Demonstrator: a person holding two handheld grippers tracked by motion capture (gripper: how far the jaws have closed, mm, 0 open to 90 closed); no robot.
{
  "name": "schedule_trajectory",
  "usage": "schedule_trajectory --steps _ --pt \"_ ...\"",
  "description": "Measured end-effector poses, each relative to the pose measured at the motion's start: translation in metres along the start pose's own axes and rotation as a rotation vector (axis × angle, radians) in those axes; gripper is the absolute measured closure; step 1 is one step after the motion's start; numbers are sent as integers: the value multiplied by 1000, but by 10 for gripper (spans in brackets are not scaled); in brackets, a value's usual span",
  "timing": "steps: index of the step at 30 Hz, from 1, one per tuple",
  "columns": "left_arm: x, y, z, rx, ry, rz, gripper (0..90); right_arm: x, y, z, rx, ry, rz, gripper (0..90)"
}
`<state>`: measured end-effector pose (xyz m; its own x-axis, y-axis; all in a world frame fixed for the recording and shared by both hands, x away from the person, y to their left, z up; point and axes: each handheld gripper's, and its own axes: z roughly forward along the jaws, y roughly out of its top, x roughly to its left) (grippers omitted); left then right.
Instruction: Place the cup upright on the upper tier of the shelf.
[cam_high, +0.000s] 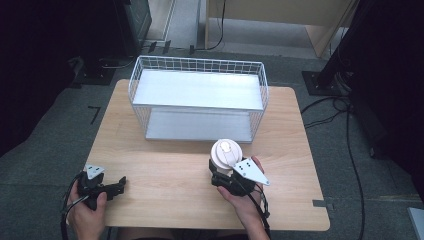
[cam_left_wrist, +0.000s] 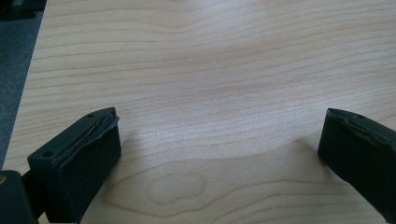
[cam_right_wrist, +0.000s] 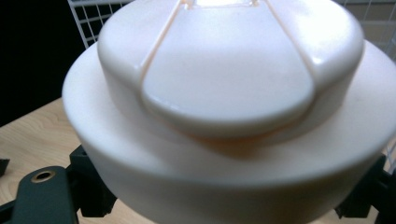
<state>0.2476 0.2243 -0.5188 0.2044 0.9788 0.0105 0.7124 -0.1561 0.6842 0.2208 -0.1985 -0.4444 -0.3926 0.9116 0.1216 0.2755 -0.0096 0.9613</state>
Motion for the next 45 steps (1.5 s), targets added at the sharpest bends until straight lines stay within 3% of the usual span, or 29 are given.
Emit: schedule_trajectory --steps 16,45 --pt "0 0 0 -1 1 0 0 8 54 -2 -123 -34 -75 154" --pt "0 0 0 -1 0 -1 0 25 142 19 -249 -35 -147 155"
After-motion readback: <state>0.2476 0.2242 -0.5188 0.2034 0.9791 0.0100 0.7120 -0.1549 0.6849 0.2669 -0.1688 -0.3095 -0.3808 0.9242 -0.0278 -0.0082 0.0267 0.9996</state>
